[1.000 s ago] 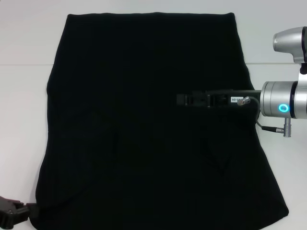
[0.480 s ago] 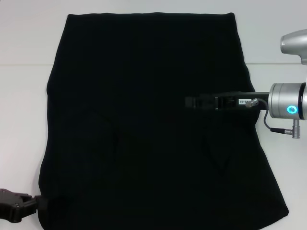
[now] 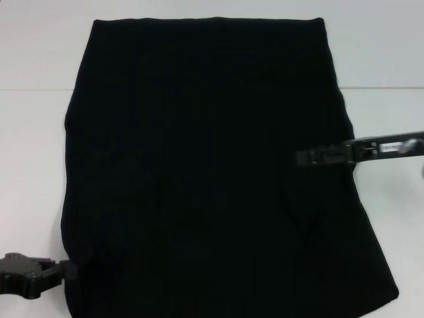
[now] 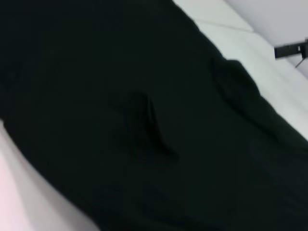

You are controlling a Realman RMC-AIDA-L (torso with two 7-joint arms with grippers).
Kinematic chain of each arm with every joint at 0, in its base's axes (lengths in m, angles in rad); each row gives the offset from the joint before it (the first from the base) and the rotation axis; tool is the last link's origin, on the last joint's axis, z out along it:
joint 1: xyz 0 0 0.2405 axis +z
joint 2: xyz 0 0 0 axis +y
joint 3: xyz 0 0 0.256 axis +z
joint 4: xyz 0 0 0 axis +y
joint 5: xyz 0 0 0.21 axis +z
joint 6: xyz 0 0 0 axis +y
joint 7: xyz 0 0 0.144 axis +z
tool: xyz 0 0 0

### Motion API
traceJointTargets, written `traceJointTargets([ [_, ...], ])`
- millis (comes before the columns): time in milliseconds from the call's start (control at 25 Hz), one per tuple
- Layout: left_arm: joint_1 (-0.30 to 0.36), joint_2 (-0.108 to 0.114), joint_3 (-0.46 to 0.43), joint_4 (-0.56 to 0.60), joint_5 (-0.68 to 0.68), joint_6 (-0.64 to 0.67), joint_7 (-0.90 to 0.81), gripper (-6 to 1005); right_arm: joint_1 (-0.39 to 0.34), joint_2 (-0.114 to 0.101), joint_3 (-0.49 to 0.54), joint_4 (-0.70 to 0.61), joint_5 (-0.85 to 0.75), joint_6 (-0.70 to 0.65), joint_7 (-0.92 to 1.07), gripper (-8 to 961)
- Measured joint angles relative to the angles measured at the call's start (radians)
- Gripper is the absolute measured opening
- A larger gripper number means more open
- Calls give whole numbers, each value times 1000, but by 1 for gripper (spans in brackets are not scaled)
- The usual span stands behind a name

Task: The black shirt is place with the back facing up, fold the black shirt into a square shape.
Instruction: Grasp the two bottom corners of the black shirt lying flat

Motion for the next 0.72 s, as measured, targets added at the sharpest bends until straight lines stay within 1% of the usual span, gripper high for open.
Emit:
traceJointTargets([
  [200,-4,-1,8,-24,-28,-8,16,48,-30,-54,-2,-7,-18,-89,66,727],
  [280,-7,-1,9,-31,-28,-10,22,47,-43,-66,0,-28,-52,-138,103,727],
  [400,-7,-1,7,-37,-29,-10,28,47,-66,-70,5,-83,-110,-209,158,728],
  [520,-4,0,5,-37,-29,-10,28,47,-81,-74,7,-108,-145,-262,197,728],
  [720,-2,2,3,-37,-29,-9,28,46,-73,-78,7,-119,-234,-296,232,728],
])
